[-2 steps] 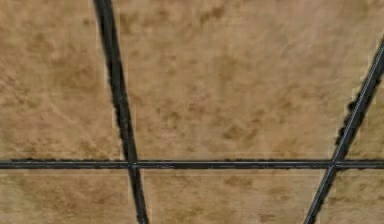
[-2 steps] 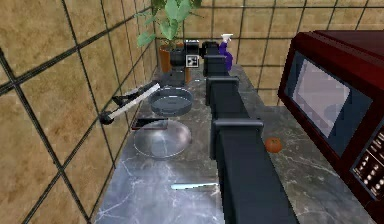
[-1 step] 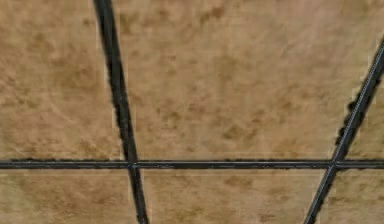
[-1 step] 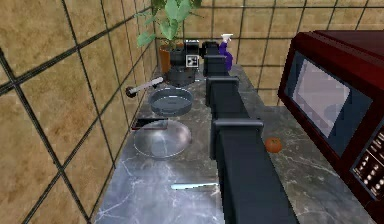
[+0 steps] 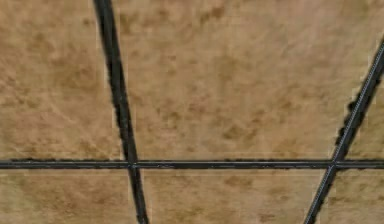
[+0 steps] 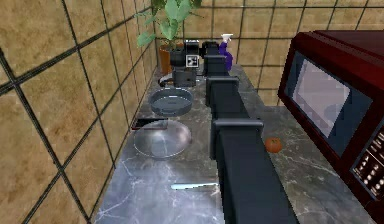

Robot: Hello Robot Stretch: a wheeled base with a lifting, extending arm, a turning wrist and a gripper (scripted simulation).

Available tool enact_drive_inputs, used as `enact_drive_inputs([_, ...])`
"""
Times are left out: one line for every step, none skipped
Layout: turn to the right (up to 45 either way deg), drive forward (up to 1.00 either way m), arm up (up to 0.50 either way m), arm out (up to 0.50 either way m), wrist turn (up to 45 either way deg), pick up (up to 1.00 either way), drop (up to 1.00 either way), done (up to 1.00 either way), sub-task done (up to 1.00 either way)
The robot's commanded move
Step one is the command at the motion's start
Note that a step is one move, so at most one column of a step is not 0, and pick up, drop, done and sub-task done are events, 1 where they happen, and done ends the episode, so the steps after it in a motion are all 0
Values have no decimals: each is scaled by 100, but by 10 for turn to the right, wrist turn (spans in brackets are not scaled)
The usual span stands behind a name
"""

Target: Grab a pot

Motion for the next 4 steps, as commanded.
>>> enact_drive_inputs([0,0,-4,0,0,0,0,0,0])
enact_drive_inputs([0,0,0,0,0,100,0,0,0])
enact_drive_inputs([0,0,4,0,0,0,0,0,0])
enact_drive_inputs([0,0,0,0,0,0,0,100,0])
